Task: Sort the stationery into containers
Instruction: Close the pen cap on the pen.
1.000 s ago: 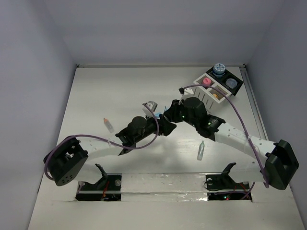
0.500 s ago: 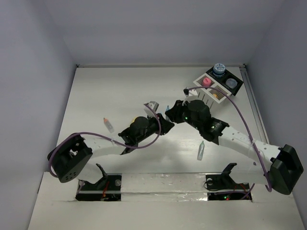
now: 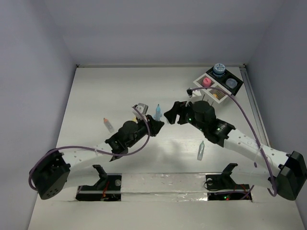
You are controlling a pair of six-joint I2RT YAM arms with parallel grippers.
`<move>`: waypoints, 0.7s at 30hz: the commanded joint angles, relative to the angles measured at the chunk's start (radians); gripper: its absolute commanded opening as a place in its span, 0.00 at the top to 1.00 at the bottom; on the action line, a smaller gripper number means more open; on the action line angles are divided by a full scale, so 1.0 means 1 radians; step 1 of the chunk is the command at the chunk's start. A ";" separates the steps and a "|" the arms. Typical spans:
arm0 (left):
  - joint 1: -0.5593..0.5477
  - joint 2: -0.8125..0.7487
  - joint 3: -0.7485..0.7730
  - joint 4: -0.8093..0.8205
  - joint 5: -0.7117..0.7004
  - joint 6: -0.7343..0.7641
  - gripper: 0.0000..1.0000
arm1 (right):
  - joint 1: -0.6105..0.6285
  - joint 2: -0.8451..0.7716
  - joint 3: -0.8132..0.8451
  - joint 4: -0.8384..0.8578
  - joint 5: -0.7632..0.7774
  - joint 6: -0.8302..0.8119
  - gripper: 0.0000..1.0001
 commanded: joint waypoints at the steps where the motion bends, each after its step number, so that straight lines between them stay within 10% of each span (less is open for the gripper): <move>1: 0.006 -0.087 -0.047 -0.024 -0.069 0.042 1.00 | 0.005 -0.003 0.029 -0.016 0.044 -0.032 0.23; 21: 0.044 -0.434 -0.175 -0.165 -0.189 0.174 1.00 | 0.005 0.598 0.250 0.062 0.037 0.110 0.18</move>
